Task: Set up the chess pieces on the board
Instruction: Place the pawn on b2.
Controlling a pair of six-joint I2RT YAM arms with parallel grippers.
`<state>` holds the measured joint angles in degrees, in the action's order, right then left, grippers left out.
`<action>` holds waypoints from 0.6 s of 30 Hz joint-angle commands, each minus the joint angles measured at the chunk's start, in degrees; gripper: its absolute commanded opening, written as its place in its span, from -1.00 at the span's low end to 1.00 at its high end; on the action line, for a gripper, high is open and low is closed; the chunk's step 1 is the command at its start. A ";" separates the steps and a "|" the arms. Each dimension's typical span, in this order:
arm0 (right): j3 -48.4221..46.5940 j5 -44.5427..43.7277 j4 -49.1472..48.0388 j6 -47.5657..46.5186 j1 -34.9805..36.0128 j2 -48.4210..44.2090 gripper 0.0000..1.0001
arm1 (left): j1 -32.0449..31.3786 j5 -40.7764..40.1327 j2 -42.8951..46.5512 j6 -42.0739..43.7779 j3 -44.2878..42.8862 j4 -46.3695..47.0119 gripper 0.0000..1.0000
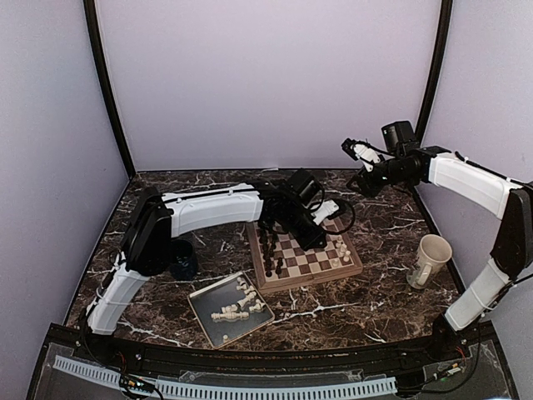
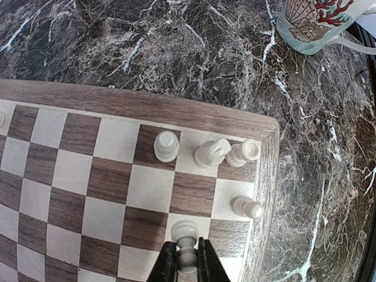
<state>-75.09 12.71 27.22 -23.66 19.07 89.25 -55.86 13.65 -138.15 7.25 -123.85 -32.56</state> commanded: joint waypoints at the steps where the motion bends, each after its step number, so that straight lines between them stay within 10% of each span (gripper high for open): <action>1: 0.65 -0.64 -1.85 0.37 -0.17 -1.23 -0.16 | -0.82 1.92 -1.34 -0.45 -2.70 0.72 -0.89; 18: 0.73 -0.51 -1.74 0.28 -0.20 -1.45 -0.15 | -1.54 0.80 -5.65 -2.15 -6.05 1.65 -0.83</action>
<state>-75.09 12.14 26.98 -23.66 19.07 89.25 -57.14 15.31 -143.70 5.63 -128.09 -30.89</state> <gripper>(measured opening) 0.423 0.111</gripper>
